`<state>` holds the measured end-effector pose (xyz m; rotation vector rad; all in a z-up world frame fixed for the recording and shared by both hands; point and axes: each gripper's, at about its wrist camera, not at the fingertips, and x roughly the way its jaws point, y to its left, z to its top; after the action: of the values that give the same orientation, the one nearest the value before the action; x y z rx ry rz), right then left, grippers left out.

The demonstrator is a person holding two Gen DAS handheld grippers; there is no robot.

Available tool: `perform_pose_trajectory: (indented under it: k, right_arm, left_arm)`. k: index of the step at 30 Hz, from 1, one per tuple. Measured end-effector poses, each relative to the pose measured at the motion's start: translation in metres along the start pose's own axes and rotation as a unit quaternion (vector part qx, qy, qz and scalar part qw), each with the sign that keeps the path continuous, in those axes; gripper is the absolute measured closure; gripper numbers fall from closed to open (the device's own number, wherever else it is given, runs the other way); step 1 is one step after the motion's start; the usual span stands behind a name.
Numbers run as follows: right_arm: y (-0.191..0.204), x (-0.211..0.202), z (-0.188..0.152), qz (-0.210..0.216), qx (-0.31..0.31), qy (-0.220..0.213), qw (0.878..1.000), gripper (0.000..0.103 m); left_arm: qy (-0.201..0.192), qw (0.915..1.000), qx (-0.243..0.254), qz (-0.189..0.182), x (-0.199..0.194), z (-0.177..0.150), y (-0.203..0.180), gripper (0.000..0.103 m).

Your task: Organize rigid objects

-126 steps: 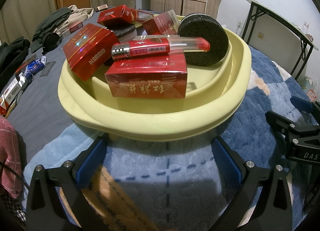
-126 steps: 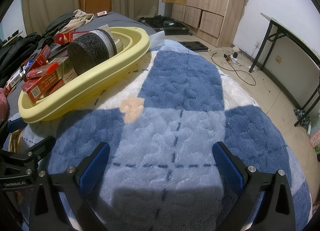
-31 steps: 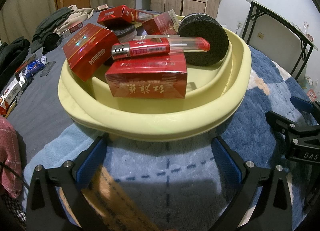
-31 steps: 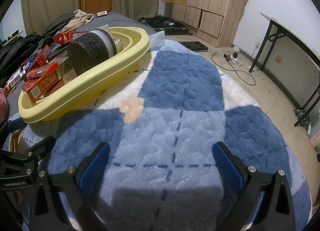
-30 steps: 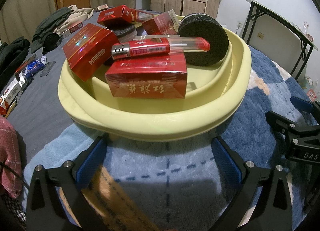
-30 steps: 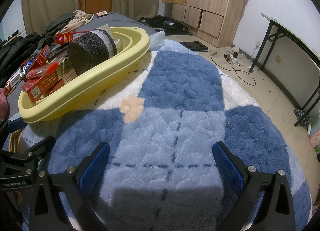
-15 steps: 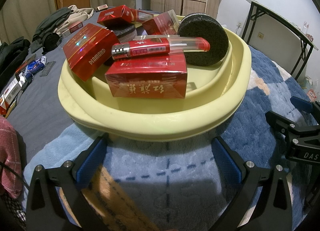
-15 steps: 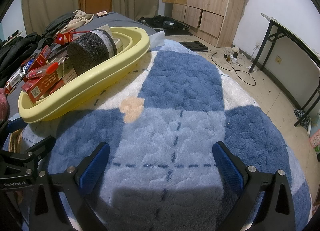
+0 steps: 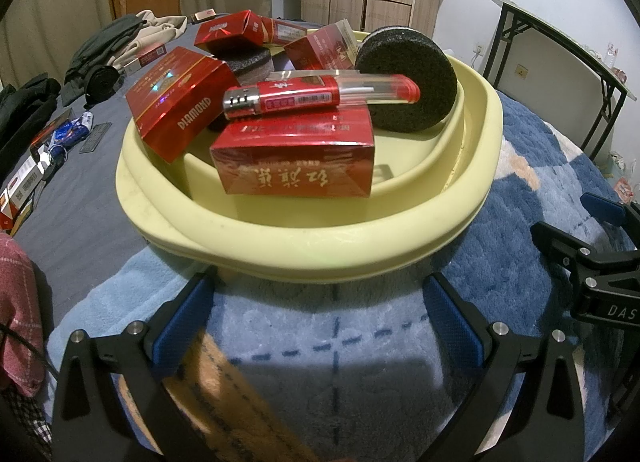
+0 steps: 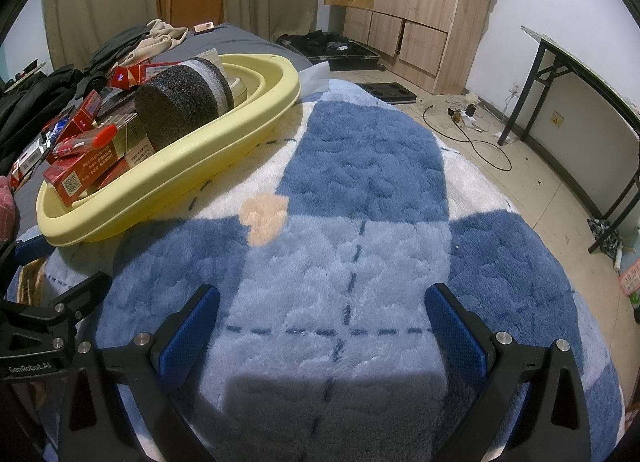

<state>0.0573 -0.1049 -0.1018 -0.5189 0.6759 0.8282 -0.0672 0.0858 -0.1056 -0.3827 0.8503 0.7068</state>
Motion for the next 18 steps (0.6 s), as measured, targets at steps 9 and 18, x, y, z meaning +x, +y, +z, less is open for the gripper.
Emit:
perform_pose_trajectory:
  k: [9,18]
  right_arm:
    - [0.0001,0.0000,0.0001,0.000,0.000,0.000,1.000,0.000]
    - [0.0002,0.0000,0.0004,0.000,0.000,0.000,1.000,0.000]
  left_arm:
    - [0.000,1.0000,0.000,0.000,0.0001,0.0000,0.0010,0.000]
    - [0.000,1.0000,0.000,0.000,0.0000,0.0000,0.0000,0.000]
